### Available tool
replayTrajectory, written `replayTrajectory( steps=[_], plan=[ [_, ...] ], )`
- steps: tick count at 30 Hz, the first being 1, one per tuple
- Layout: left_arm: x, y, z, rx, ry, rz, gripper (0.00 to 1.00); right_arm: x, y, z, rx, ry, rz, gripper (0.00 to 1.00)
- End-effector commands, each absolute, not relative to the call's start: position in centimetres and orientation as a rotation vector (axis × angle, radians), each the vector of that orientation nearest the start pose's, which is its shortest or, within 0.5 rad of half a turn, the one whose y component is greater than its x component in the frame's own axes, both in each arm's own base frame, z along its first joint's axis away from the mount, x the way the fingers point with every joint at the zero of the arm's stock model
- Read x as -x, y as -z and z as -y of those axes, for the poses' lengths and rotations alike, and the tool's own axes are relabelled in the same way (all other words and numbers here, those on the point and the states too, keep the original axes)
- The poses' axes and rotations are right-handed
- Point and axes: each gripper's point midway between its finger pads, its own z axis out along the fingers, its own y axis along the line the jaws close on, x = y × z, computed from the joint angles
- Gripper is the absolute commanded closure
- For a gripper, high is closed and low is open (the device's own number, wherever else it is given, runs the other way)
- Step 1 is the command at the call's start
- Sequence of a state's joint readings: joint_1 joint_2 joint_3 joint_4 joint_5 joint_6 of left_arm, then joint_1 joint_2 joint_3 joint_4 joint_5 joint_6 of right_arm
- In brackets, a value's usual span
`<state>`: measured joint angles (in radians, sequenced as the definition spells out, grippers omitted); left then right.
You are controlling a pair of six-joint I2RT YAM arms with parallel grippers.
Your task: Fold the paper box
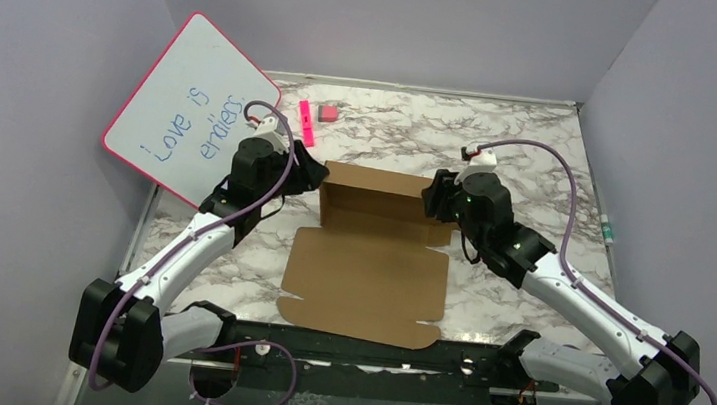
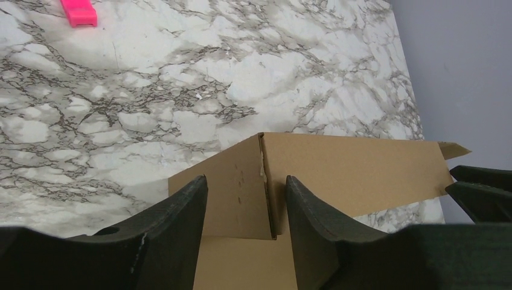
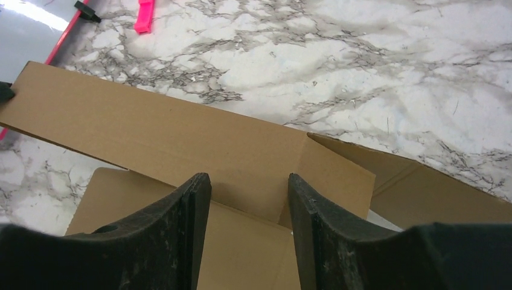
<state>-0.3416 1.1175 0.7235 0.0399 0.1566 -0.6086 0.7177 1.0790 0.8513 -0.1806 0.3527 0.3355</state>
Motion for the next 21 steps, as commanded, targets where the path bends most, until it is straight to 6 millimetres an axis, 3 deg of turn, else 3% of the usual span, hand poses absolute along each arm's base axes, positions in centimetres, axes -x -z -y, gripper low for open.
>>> replayTrajectory(
  steps=[1,6,17,21],
  plan=[
    [-33.3,-19.5,17.4,0.172,0.831,-1.974,0.50,-30.1,-21.4,-20.1,0.058,-0.438,-1.957,0.47],
    [-33.0,-18.7,17.6,0.180,0.852,-1.988,0.57,-30.2,-20.7,-20.0,0.025,-0.484,-1.962,0.50],
    [-32.2,-17.6,18.0,0.173,0.889,-2.017,0.67,-29.2,-21.2,-22.0,0.008,-0.668,-1.948,0.55],
    [-32.1,-17.3,17.8,0.180,0.879,-2.023,0.71,-29.5,-20.9,-21.5,-0.032,-0.648,-1.945,0.55]
  ],
)
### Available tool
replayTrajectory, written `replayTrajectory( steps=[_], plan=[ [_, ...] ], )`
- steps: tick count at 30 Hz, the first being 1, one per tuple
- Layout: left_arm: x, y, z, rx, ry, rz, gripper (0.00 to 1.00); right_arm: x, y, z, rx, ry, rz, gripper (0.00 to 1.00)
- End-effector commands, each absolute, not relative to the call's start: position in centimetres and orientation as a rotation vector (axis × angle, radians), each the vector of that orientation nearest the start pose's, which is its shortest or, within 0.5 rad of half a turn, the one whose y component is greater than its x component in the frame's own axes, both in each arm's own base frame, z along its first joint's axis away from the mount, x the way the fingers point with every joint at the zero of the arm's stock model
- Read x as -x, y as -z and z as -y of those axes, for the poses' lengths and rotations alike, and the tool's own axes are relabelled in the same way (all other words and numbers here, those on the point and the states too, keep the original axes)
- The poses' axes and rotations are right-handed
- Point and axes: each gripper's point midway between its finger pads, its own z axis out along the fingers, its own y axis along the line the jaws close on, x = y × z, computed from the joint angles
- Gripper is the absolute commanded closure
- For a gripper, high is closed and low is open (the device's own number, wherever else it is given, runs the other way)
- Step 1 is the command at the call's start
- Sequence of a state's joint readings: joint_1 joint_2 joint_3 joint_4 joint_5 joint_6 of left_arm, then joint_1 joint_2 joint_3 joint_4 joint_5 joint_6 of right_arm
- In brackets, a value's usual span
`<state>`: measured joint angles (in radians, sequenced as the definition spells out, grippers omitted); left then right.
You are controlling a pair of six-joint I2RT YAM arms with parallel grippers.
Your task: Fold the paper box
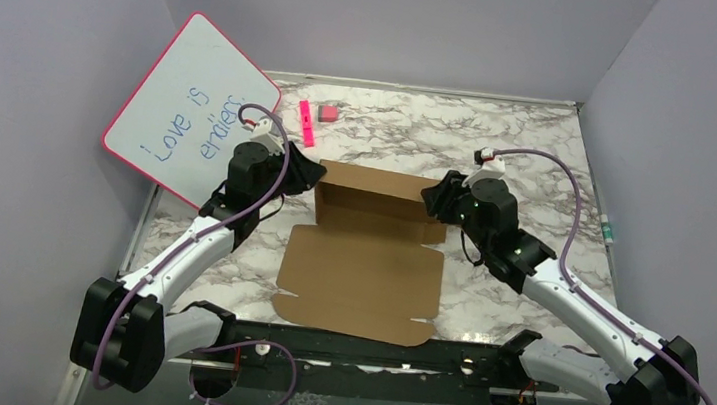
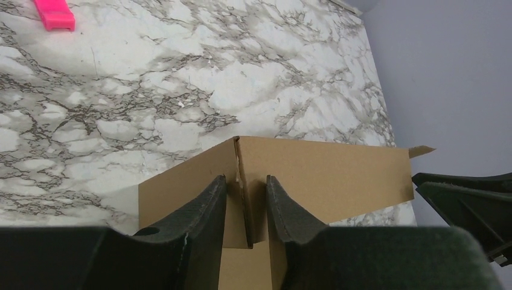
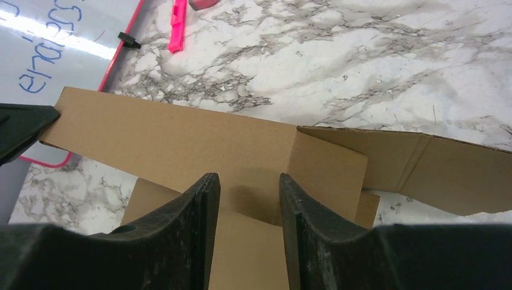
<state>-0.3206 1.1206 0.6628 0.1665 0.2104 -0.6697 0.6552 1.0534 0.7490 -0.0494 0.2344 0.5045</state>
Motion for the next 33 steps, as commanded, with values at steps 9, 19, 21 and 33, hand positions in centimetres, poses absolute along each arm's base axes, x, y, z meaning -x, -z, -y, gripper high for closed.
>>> replayTrajectory(
  steps=[9,19,21,33],
  plan=[
    [-31.9,-16.3,17.0,0.196,0.819,-2.042,0.84,-30.0,-20.9,-19.2,-0.068,-0.514,-1.938,0.49],
    [-31.4,-14.6,16.3,0.214,0.775,-2.088,0.89,-29.9,-19.6,-20.5,-0.081,-0.586,-1.968,0.46],
    [-31.4,-14.2,16.1,0.221,0.765,-2.094,0.91,-29.8,-19.6,-20.8,-0.080,-0.608,-1.967,0.46],
    [-30.5,-12.6,15.4,0.280,0.743,-2.117,1.00,-30.2,-21.0,-23.4,-0.047,-0.773,-1.915,0.51]
  ],
)
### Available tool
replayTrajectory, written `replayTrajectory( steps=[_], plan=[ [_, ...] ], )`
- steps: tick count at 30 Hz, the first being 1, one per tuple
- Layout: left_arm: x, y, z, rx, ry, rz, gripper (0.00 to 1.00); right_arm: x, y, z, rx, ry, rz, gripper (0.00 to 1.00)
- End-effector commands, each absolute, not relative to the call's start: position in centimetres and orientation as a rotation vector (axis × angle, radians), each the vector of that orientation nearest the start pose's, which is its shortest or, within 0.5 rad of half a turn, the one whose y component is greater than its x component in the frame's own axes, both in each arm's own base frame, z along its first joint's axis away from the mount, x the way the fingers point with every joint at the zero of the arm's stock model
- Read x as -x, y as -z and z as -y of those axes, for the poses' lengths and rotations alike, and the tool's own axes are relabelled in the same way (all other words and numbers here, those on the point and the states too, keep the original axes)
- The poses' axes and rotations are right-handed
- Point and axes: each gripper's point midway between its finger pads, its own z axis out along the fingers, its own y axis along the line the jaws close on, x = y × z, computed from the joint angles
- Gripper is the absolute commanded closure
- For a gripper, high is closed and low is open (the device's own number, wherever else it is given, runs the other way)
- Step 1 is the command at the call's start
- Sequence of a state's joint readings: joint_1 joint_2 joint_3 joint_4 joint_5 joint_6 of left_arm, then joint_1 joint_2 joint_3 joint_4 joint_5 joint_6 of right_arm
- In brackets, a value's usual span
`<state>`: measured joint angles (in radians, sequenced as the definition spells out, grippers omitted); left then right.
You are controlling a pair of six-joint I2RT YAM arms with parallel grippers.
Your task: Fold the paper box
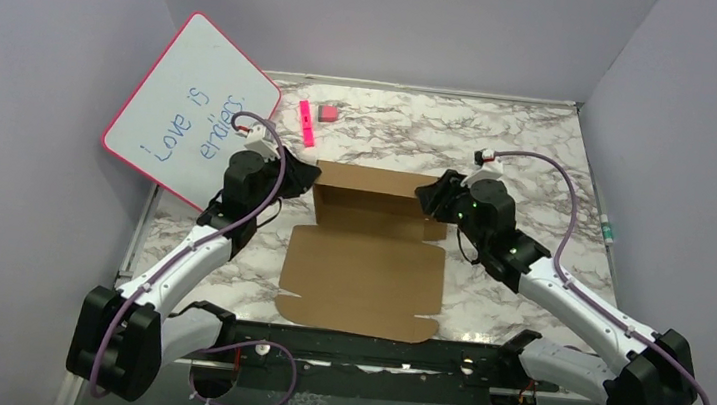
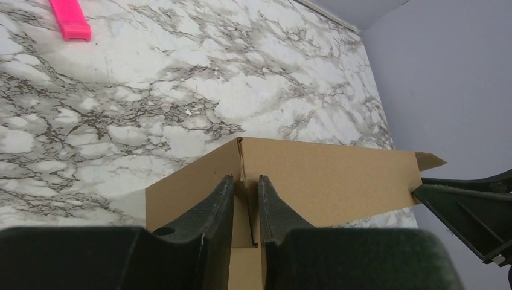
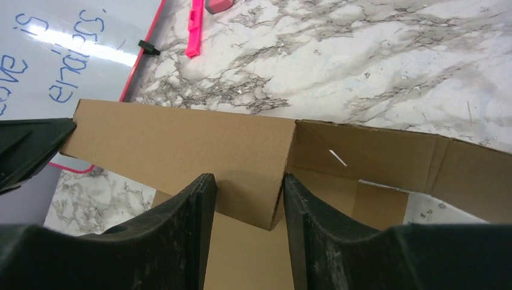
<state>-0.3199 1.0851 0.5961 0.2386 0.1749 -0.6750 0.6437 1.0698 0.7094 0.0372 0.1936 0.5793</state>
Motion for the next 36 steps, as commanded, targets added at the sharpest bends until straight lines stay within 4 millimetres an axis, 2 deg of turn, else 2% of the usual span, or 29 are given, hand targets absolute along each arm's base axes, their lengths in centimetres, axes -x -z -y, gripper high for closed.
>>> replayTrajectory(
  steps=[1,4,8,12,16,20,26,33,36],
  plan=[
    [-30.5,-12.4,15.1,0.289,0.724,-2.117,1.00,-30.3,-21.1,-23.5,-0.042,-0.774,-1.912,0.51],
    [-30.3,-12.4,14.2,0.311,0.674,-2.116,1.00,-30.6,-21.4,-23.4,-0.025,-0.759,-1.897,0.51],
    [-30.6,-14.8,13.8,0.297,0.654,-2.064,0.92,-31.2,-22.2,-22.9,-0.010,-0.718,-1.869,0.50],
    [-31.0,-17.7,13.5,0.255,0.620,-2.030,0.75,-31.6,-23.0,-22.1,0.001,-0.685,-1.837,0.46],
    [-31.4,-20.4,13.5,0.197,0.598,-2.009,0.63,-31.5,-23.8,-21.4,0.024,-0.657,-1.802,0.41],
    [-31.7,-22.6,13.7,0.121,0.576,-2.011,0.53,-31.4,-24.2,-19.7,0.027,-0.595,-1.775,0.35],
    [-31.1,-24.3,15.3,0.057,0.665,-1.996,0.46,-31.9,-24.1,-16.4,0.037,-0.480,-1.735,0.32],
    [-29.8,-26.0,17.9,0.011,0.678,-1.954,0.43,-33.9,-23.6,-13.6,0.075,-0.439,-1.711,0.25],
    [-28.6,-27.0,20.2,-0.028,0.691,-1.919,0.43,-34.9,-23.3,-11.9,0.081,-0.417,-1.714,0.21]
  ],
)
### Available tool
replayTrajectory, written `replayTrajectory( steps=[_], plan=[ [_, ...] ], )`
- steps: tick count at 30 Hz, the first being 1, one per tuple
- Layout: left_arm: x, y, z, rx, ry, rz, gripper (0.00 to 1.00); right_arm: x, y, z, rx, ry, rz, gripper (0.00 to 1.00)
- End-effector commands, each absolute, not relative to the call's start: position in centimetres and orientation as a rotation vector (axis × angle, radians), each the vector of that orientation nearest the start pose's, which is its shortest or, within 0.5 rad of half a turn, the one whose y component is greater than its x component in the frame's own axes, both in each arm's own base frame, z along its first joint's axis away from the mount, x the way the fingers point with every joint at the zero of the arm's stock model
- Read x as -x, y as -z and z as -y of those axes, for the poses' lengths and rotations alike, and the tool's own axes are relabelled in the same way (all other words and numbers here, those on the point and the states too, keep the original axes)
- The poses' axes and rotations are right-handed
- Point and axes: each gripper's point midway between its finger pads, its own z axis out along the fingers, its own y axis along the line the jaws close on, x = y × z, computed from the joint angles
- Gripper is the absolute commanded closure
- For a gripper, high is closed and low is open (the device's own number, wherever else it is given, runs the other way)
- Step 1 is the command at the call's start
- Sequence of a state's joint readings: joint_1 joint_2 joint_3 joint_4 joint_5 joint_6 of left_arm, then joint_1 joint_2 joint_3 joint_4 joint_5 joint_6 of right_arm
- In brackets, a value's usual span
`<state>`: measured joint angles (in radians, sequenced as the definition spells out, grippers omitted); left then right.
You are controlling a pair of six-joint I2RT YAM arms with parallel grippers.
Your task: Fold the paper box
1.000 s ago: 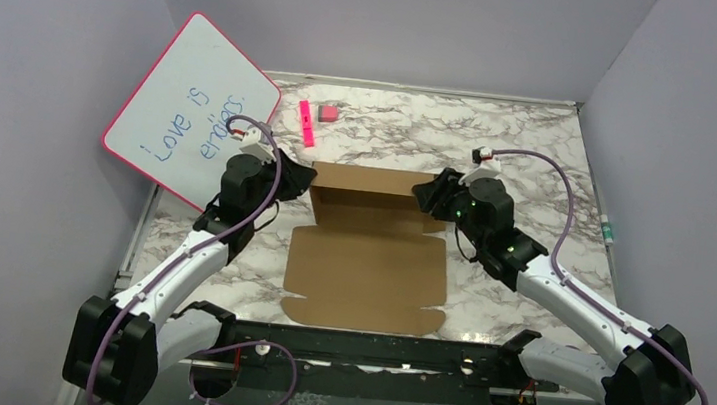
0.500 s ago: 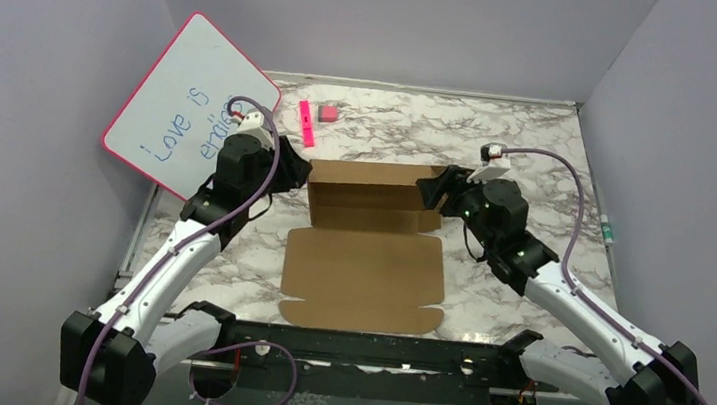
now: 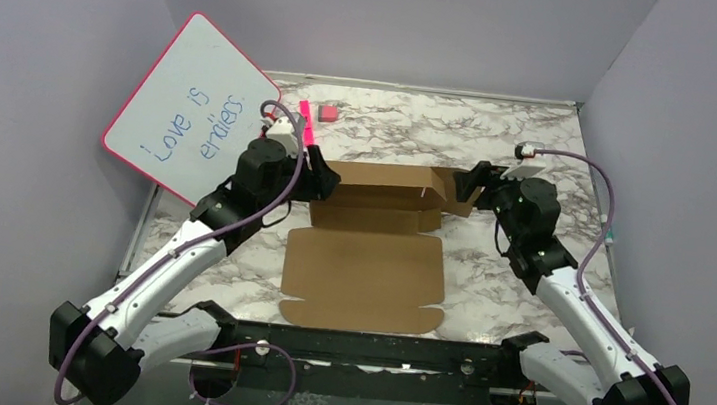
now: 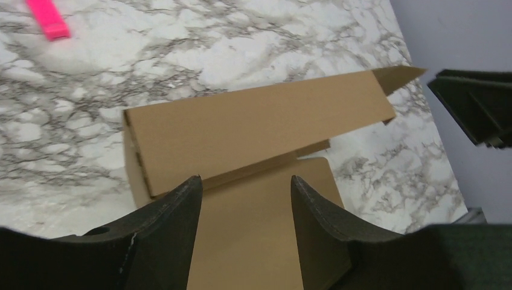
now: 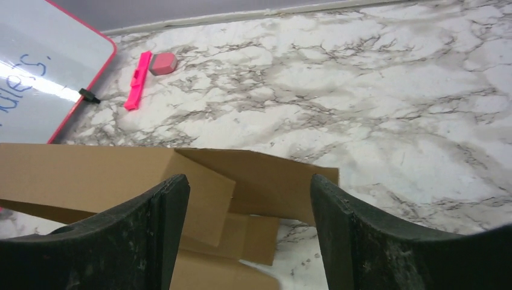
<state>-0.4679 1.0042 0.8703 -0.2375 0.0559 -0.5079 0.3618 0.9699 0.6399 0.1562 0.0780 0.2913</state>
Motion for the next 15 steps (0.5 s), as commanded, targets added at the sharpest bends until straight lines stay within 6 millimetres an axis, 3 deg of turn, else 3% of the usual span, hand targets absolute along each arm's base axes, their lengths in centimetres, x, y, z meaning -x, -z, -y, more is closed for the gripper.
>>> replayTrajectory(
  steps=[1,7,15],
  plan=[
    [-28.2,-27.1,21.0,-0.043,0.696,-1.914,0.43,-35.1,-23.2,-11.5,0.084,-0.424,-1.715,0.21],
    [-27.1,-26.2,24.2,-0.108,0.695,-1.913,0.41,-36.1,-21.4,-9.6,0.158,-0.429,-1.741,0.14],
    [-25.8,-24.2,28.0,-0.228,0.683,-1.906,0.40,-37.0,-18.1,-10.0,0.285,-0.444,-1.790,0.16]
  ],
)
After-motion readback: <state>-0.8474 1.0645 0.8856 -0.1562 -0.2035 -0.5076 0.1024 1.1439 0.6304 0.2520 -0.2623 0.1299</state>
